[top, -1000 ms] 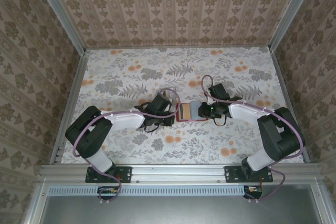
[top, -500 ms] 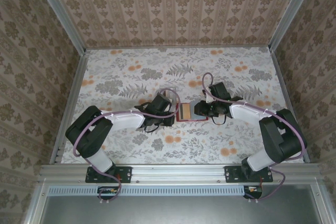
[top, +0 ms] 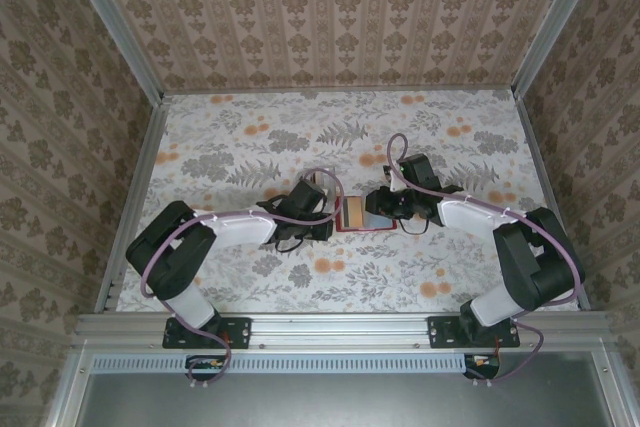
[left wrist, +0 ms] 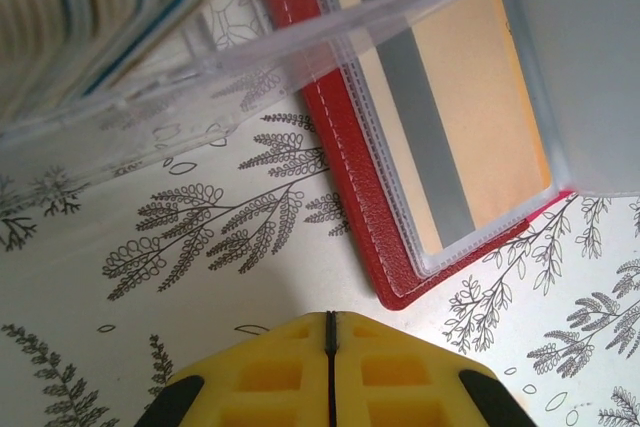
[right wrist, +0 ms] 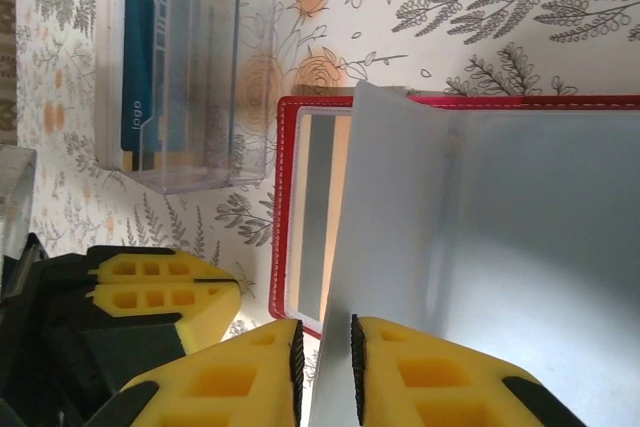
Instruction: Put the credit cards into the card holder
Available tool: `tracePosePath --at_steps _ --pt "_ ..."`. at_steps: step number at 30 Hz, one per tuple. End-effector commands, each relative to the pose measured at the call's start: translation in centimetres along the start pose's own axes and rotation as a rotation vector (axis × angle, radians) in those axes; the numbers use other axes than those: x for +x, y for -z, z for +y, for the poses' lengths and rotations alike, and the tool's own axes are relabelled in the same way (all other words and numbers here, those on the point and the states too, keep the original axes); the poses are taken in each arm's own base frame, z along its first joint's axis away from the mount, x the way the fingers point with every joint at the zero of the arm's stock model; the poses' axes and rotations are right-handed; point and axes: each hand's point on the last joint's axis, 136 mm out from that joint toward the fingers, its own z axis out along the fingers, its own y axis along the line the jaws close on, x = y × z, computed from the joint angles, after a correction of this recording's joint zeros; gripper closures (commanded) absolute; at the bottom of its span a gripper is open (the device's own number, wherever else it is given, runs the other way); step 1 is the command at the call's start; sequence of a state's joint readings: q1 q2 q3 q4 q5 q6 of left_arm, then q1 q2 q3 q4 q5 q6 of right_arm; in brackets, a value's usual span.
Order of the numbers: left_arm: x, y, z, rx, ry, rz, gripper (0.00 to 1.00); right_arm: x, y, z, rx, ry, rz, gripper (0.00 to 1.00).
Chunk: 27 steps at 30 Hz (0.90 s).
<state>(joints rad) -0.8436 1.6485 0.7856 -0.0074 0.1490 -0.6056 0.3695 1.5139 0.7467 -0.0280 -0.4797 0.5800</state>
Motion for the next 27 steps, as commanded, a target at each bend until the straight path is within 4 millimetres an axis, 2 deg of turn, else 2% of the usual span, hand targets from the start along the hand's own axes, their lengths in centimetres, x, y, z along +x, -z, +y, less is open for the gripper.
tracePosePath --at_steps 1,8,18,23,27 --pt "0.8 -0.6 0.3 0.005 0.004 0.027 0.92 0.2 -0.3 0.0 -0.018 -0.015 0.010 0.76" --pt "1.0 -0.6 0.5 0.010 0.015 0.021 0.92 0.3 -0.6 -0.2 -0.024 -0.025 0.011 0.78" --pt "1.0 -0.7 0.5 0.015 0.018 0.014 0.91 0.5 -1.5 0.5 -0.092 -0.024 0.028 0.78" --pt "1.0 -0.7 0.5 0.015 0.016 0.021 0.91 0.5 -1.7 -0.1 -0.066 -0.029 0.026 0.76" --pt "1.0 -0.9 0.4 0.017 0.012 0.024 0.91 0.7 -2.0 -1.6 0.007 -0.035 0.028 0.71"
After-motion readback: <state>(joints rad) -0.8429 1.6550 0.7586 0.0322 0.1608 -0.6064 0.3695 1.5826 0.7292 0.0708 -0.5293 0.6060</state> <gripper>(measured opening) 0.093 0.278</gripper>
